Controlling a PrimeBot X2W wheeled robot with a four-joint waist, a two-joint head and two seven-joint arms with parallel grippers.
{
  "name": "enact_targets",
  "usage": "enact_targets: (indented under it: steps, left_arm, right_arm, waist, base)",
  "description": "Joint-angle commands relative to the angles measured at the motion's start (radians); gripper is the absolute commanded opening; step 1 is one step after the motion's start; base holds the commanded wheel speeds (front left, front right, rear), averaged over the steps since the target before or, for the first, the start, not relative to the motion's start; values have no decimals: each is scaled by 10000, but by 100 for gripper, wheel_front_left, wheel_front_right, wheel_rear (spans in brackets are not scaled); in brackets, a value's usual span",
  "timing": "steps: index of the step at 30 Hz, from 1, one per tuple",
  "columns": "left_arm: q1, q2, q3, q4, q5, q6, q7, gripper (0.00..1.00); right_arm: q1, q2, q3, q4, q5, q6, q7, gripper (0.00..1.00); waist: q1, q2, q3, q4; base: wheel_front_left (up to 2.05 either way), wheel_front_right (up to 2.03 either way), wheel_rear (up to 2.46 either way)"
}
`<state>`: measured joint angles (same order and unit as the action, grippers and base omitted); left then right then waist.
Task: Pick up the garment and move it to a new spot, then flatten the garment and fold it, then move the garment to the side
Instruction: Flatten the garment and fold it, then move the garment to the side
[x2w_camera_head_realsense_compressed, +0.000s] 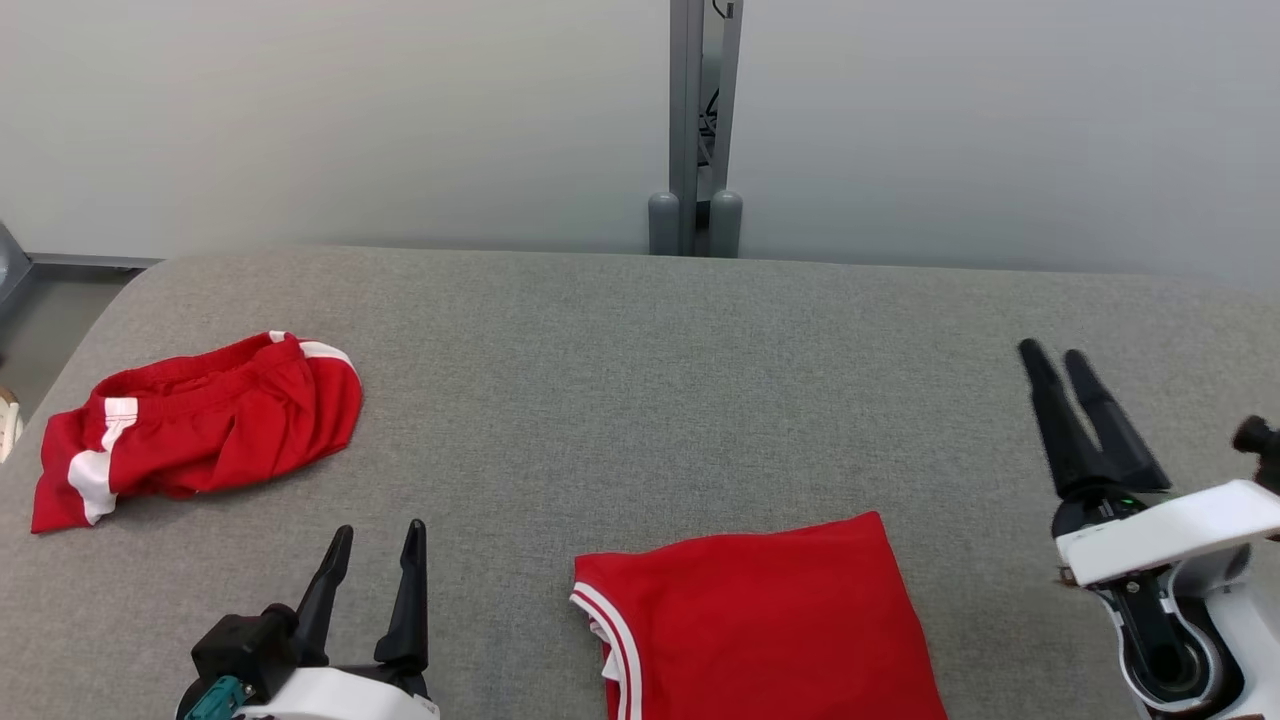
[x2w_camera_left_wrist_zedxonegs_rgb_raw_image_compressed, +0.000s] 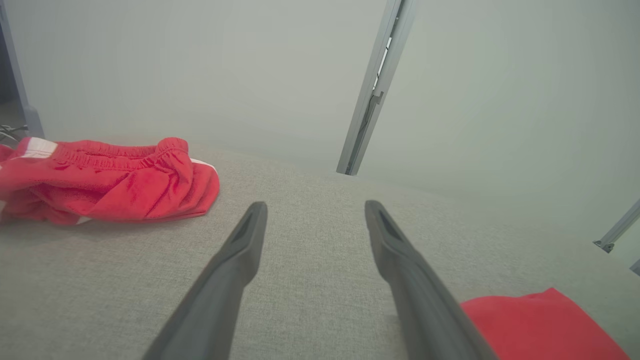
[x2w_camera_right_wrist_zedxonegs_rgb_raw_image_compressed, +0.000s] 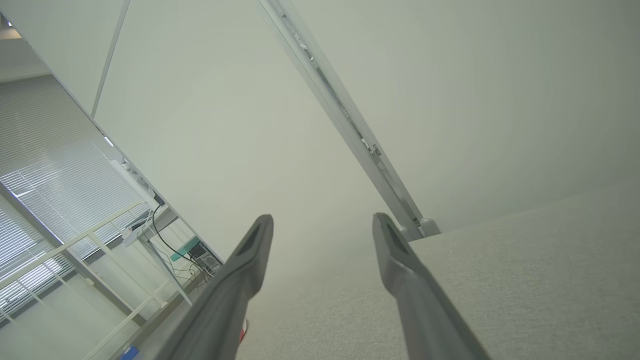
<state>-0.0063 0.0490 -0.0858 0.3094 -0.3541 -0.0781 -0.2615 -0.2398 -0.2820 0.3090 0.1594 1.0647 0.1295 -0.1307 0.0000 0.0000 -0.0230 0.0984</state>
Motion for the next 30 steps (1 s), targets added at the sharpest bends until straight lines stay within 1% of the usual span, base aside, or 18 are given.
enact_targets:
  steps: [1,3,4,6,8,9,11,13,14,17,19,22,24,30]
  left_arm:
    - [-145,37,49,-78,0,-3,-39,100]
    - [-182,39,66,-138,10,1,-39,100]
    - [-182,39,66,-138,10,1,-39,100]
    - [-219,28,51,-200,43,-8,-39,100]
    - [-274,36,73,-362,195,-27,-39,100]
    - [-269,31,55,-415,339,-28,-39,100]
    - [-207,36,-9,-550,526,-14,-38,100]
    - [-168,33,2,-682,476,65,-39,100]
    - [-161,39,16,-731,465,79,-38,100]
    - [-220,28,-30,-822,502,111,-39,100]
    - [-261,40,-33,-835,536,152,-39,100]
    - [-270,34,-15,-851,477,184,-39,100]
    - [-257,39,-3,-851,441,194,-39,100]
    - [-239,34,-12,-877,377,232,-39,100]
  right_arm:
    - [187,22,-572,131,-768,22,-526,100]
    - [277,-179,-1032,273,-1781,22,-865,100]
    - [277,-179,-1032,273,-1781,22,-865,100]
    - [433,-330,-1321,397,-3037,22,-1091,100]
    - [602,-8,-1688,468,-3753,22,-1220,100]
    - [686,9,-1841,457,-4163,22,-1273,100]
    - [856,-139,-2039,442,-5374,22,-1331,100]
    - [1112,134,-2207,355,-6321,22,-1356,100]
    - [1234,334,-2313,335,-6572,22,-1343,100]
    - [1521,497,-2449,301,-7511,13,-1346,100]
    - [1739,868,-2444,338,-7540,15,-1346,100]
    - [1955,922,-2267,463,-7740,13,-1347,100]
    - [2086,1077,-2226,556,-7736,13,-1348,100]
    - [2155,1187,-2099,675,-7672,13,-1349,100]
  waist:
    - [0,0,74,-76]
    - [0,0,128,-122]
    - [0,0,128,-122]
    - [0,0,179,-165]
    - [0,0,221,-205]
    - [0,0,243,-228]
    - [0,0,289,-281]
    - [0,0,341,-353]
    - [0,0,379,-392]
    - [0,0,490,-459]
    - [0,0,534,-498]
    - [0,0,543,-527]
    - [0,0,540,-532]
    - [0,0,525,-505]
  base:
    - [0,0,0]
    - [0,0,0]
    - [0,0,0]
    - [0,0,0]
    - [0,0,0]
    - [0,0,0]
    - [0,0,0]
    - [0,0,0]
    - [0,0,0]
    - [0,0,0]
    - [0,0,0]
    - [0,0,0]
    - [0,0,0]
    - [0,0,0]
